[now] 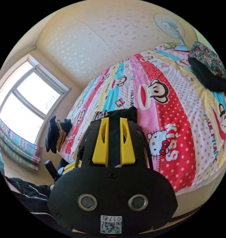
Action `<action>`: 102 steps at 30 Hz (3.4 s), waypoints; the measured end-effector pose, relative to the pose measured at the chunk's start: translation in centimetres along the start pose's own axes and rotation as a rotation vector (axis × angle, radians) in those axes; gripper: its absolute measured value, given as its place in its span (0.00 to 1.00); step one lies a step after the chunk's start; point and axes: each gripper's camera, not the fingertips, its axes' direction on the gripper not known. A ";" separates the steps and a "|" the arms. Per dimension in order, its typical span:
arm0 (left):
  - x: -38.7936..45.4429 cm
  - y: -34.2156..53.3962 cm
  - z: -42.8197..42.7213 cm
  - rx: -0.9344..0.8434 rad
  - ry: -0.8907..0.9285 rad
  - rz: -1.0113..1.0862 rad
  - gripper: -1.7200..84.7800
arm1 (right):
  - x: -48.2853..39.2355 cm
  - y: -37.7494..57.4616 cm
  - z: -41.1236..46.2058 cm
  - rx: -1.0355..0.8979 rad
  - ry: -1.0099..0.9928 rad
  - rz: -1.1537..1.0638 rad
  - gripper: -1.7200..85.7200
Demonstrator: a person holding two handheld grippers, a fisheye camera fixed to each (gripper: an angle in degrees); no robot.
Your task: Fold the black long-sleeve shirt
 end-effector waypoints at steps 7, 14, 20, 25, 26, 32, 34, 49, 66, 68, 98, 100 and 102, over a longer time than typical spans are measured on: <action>-2.4 -2.2 2.5 -0.143 0.259 -0.160 0.15 | 3.2 11.1 3.9 -0.002 -0.180 -0.026 0.08; -2.8 -3.0 3.4 -0.135 0.246 -0.214 0.15 | 7.2 13.0 2.4 0.179 -0.344 -0.003 0.03; -2.7 -5.2 4.6 -0.227 0.172 -0.215 0.13 | 9.9 14.3 2.0 0.273 -0.571 0.138 0.03; -2.9 -6.4 5.7 -0.266 0.214 -0.272 0.11 | 8.6 13.5 1.7 0.216 -0.514 0.120 0.04; -2.8 -6.5 5.9 -0.272 0.232 -0.282 0.10 | 8.2 13.3 1.6 0.214 -0.506 0.114 0.05; -3.3 -7.8 5.8 -0.277 0.294 -0.361 0.08 | 6.3 13.1 -0.4 0.234 -0.564 0.081 0.13; -3.4 -9.2 5.0 -0.236 0.379 -0.374 0.08 | 4.5 13.1 -2.3 0.231 -0.545 0.003 0.16; -0.5 -14.7 5.2 -0.128 0.477 -0.403 0.08 | -17.4 16.7 2.9 -0.019 0.535 -0.796 0.18; -5.3 -6.7 4.9 0.159 0.536 -0.684 0.26 | -18.6 16.9 -0.7 0.204 0.462 -0.689 0.09; -5.1 -7.0 6.6 0.123 0.551 -0.693 0.27 | -18.4 16.8 -1.0 0.210 0.453 -0.688 0.09; -7.3 -6.7 12.8 0.133 0.829 -0.798 0.15 | -12.4 13.9 -3.9 0.057 0.501 -0.644 0.09; -7.0 -5.2 12.2 0.145 0.713 -0.754 0.20 | -12.3 14.0 -4.5 0.094 0.489 -0.634 0.09; -6.5 -3.9 12.5 0.118 0.650 -0.735 0.24 | -12.1 14.0 -5.4 0.133 0.469 -0.625 0.09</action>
